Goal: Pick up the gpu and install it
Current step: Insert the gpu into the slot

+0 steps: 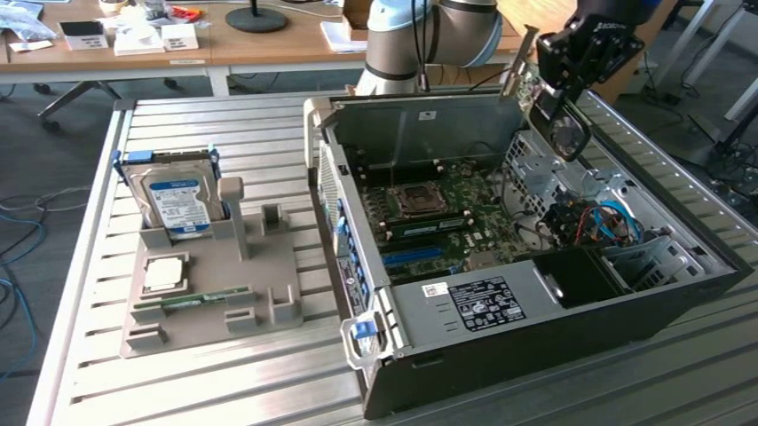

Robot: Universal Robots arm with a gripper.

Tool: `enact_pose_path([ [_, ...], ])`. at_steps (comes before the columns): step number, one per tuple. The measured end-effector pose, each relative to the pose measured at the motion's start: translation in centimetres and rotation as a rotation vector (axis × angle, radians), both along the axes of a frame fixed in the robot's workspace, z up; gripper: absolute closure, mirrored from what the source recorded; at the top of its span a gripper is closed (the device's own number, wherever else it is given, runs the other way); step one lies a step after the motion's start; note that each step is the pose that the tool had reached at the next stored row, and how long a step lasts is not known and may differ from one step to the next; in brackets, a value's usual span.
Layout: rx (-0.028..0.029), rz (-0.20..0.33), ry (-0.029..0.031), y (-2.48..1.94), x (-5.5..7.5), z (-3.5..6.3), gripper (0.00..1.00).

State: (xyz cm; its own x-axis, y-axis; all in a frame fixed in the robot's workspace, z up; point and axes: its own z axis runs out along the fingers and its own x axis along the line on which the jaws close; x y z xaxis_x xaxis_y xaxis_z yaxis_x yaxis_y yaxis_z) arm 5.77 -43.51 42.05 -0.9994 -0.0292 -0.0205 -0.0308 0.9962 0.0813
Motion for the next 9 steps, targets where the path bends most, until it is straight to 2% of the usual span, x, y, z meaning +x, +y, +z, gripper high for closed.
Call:
enact_pose_path([
  [9,-0.0001,0.163,0.0000,0.00,0.00,-0.05,0.73],
])
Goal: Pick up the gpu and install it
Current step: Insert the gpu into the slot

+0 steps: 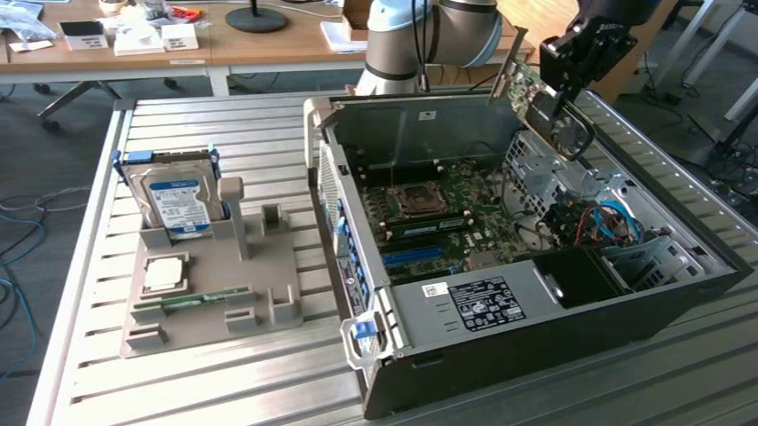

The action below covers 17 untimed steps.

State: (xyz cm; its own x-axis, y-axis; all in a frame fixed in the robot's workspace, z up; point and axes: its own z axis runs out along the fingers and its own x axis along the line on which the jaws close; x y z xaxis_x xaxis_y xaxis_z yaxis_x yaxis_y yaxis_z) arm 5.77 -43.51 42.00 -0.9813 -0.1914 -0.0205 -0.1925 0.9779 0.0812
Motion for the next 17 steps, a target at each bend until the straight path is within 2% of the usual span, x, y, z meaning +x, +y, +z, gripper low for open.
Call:
enact_pose_path([
  [17,0.0001,0.310,0.0000,0.00,0.00,-0.11,0.73],
])
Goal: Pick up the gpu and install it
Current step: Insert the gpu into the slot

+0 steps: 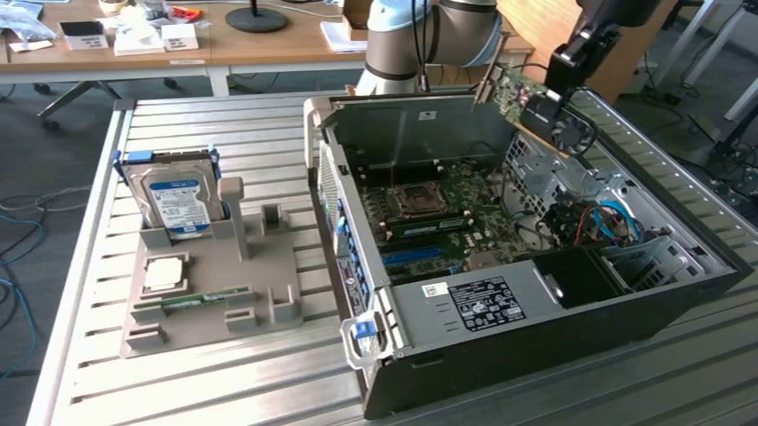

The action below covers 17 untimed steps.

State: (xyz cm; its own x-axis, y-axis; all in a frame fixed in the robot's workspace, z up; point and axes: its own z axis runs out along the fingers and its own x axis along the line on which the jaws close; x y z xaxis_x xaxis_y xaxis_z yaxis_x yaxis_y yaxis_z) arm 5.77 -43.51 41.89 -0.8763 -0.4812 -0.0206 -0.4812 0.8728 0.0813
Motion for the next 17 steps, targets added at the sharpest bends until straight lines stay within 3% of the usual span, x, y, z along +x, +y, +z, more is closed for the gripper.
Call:
enact_pose_path([
  [17,0.0000,0.309,0.0000,0.00,0.00,-0.12,0.73],
])
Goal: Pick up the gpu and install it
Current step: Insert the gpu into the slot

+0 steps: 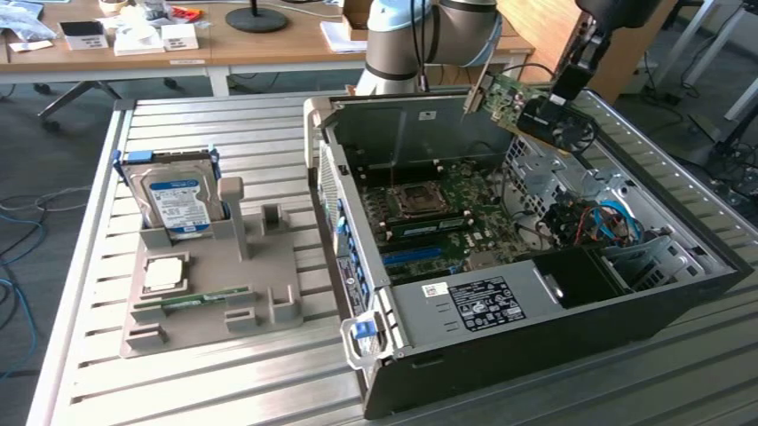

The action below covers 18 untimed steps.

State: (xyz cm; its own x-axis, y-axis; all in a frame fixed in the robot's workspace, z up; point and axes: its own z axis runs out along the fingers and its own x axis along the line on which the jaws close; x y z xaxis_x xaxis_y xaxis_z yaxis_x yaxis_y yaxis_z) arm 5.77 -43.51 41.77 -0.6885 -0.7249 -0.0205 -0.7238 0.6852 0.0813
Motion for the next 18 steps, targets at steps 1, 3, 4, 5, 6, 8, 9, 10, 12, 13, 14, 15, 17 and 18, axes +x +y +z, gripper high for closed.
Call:
enact_pose_path([
  [1,0.0000,0.018,0.0000,0.00,0.00,-0.01,0.73],
  [3,0.0001,0.055,0.0000,0.00,0.00,-0.02,0.73],
  [4,0.0000,0.073,0.0000,0.00,0.00,-0.03,0.73],
  [5,0.0000,0.091,0.0000,0.00,0.00,-0.04,0.73],
  [6,0.0000,0.109,0.0000,0.00,0.00,-0.04,0.73],
  [8,0.0001,0.145,0.0000,0.00,0.00,-0.06,0.73],
  [9,0.0000,0.165,-0.0001,0.00,0.00,-0.06,0.73],
  [10,0.0001,0.183,-0.0001,0.00,0.00,-0.07,0.73],
  [12,0.0000,0.219,-0.0001,0.00,0.00,-0.08,0.73],
  [13,0.0000,0.237,0.0000,0.00,0.00,-0.09,0.73],
  [14,0.0001,0.255,-0.0001,0.00,0.00,-0.10,0.73],
  [15,0.0001,0.274,0.0000,0.00,0.00,-0.11,0.73],
  [17,0.0000,0.310,0.0000,0.00,0.00,-0.12,0.73],
  [18,0.0000,0.328,0.0000,0.00,0.00,-0.13,0.73],
])
